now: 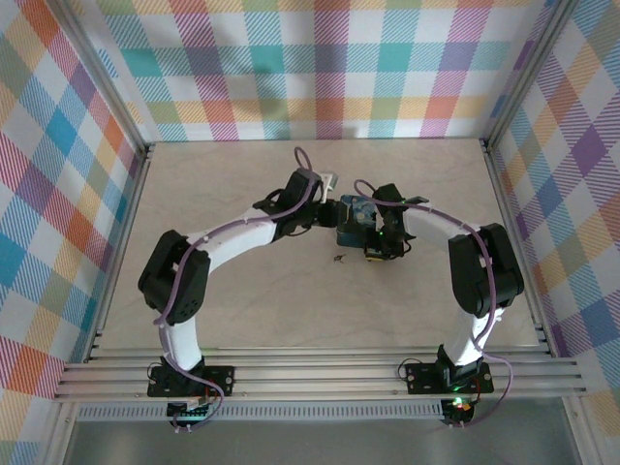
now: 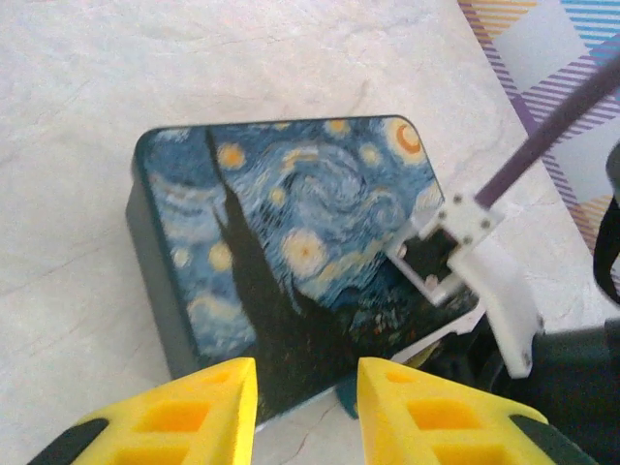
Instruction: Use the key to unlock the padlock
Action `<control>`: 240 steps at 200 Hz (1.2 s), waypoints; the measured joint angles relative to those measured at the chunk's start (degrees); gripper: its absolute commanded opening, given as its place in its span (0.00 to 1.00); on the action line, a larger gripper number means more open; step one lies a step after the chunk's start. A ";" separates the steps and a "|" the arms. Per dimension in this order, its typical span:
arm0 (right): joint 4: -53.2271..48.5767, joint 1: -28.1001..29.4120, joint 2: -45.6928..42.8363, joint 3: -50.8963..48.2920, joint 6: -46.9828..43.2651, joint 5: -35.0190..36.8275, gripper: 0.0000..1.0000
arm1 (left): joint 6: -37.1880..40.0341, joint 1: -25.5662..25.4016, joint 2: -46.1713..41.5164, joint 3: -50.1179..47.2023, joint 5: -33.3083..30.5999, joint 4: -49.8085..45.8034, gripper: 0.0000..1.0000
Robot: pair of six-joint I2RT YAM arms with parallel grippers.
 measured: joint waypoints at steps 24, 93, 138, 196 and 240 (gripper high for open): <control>0.00 -0.04 -0.09 0.00 0.46 -0.96 0.00 | -0.02 0.50 5.44 7.30 2.14 -3.76 0.30; 1.18 -0.09 -0.39 0.07 6.10 -4.90 0.00 | -3.06 4.57 14.86 13.99 9.62 -7.93 0.28; 4.33 -0.09 -2.32 -1.64 17.46 -8.15 0.00 | -4.57 6.45 16.17 14.75 14.73 -7.78 0.28; 11.69 -0.11 -10.69 -10.51 38.82 -8.44 0.00 | -7.28 7.17 16.20 12.52 20.96 -5.73 0.27; 16.85 -0.04 -15.76 -15.82 52.00 -6.21 0.00 | -10.03 7.50 15.76 9.35 24.70 -1.11 0.26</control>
